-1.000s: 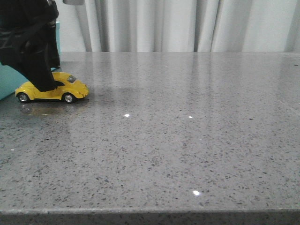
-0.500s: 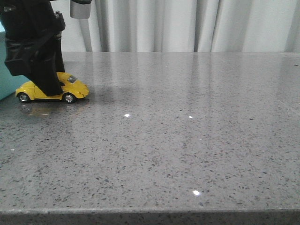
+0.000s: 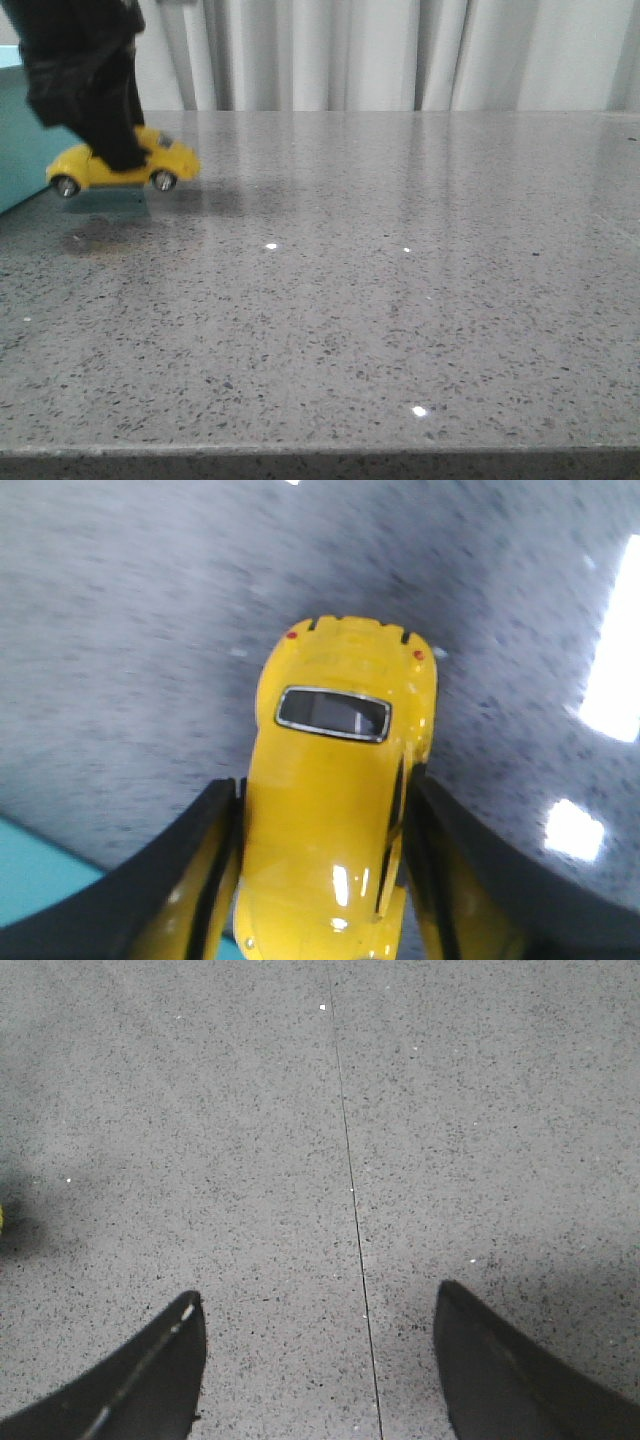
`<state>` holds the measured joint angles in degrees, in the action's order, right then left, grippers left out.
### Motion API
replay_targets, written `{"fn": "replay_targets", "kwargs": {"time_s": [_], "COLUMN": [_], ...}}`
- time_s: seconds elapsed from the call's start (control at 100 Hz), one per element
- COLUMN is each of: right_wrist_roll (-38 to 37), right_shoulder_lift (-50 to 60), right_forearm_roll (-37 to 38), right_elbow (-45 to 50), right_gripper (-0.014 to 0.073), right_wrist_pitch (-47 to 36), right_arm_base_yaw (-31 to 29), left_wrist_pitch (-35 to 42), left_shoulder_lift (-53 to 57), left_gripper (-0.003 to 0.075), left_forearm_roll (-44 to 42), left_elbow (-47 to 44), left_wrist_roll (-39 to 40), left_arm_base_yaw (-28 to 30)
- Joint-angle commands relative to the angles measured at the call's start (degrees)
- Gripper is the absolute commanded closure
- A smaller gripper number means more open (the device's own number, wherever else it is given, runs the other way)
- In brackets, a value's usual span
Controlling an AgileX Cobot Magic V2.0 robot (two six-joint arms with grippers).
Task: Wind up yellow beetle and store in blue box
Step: 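Lift the car with the left gripper and carry it over the blue box, then lower the car into the blue box and open the left gripper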
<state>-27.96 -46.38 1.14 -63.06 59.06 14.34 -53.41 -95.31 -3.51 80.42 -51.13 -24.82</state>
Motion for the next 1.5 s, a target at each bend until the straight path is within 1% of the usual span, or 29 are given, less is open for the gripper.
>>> {"fn": "replay_targets", "kwargs": {"time_s": [0.0, 0.08, 0.19, 0.28, 0.42, 0.5, 0.58, 0.63, 0.69, 0.89, 1.12, 1.32, 1.41, 1.49], "right_wrist_roll": [0.6, 0.6, 0.6, 0.6, 0.6, 0.6, 0.6, 0.6, 0.6, 0.6, 0.6, 0.6, 0.6, 0.6], "right_shoulder_lift": [0.43, 0.43, 0.43, 0.43, 0.43, 0.43, 0.43, 0.43, 0.43, 0.43, 0.43, 0.43, 0.43, 0.43], "right_forearm_roll": [0.23, 0.23, 0.23, 0.23, 0.18, 0.18, 0.18, 0.18, 0.18, 0.13, 0.11, 0.11, 0.11, 0.11], "right_elbow": [-1.44, -1.44, -1.44, -1.44, -1.44, -1.44, -1.44, -1.44, -1.44, -1.44, -1.44, -1.44, -1.44, -1.44], "right_gripper": [0.0104, 0.0104, 0.0104, 0.0104, 0.0104, 0.0104, 0.0104, 0.0104, 0.0104, 0.0104, 0.0104, 0.0104, 0.0104, 0.0104], "right_wrist_pitch": [-3.3, -3.3, -3.49, -3.55, -3.09, -2.66, -2.53, -2.53, -2.53, -2.68, -2.68, -2.68, -2.68, -2.68], "right_arm_base_yaw": [-0.04, -0.04, -0.04, -0.04, -0.04, -0.04, -0.04, -0.04, -0.04, -0.04, -0.04, -0.04, -0.04, -0.04], "left_wrist_pitch": [2.61, 3.69, 6.61, 7.23, 6.07, 3.53, 0.88, 0.54, 0.65, 0.58, -1.64, -1.64, -2.43, -2.98], "left_shoulder_lift": [4.4, 6.03, 8.89, 10.92, 13.04, 13.18, 13.06, 13.06, 12.97, 10.75, 4.84, 0.81, -0.47, -1.19], "left_gripper": [0.0516, 0.0516, 0.0516, 0.0516, 0.0516, 0.0516, 0.0516, 0.0516, 0.0516, 0.0516, 0.0516, 0.0515, 0.0493, 0.0443], "left_forearm_roll": [0.55, 0.55, 0.05, -0.55, -2.0, -2.0, -1.81, -1.8, -1.8, 0.03, 2.42, 3.51, 3.51, 3.82], "left_elbow": [5.45, 8.47, 12.08, 13.53, 13.58, 13.58, 13.05, 12.2, 10.94, 7.72, 7.48, 7.48, 7.48, 7.48], "left_wrist_roll": [4.29, 7.68, 17.84, 28.03, 39.96, 43.88, 46.51, 48.68, 49.99, 50.0, 50.0, 50.0, 50.0, 50.0], "left_arm_base_yaw": [-0.35, 0.27, 2.3, 5.6, 12.64, 16.92, 20.19, 21.92, 23.58, 26.34, 26.45, 26.45, 26.45, 26.45]}}
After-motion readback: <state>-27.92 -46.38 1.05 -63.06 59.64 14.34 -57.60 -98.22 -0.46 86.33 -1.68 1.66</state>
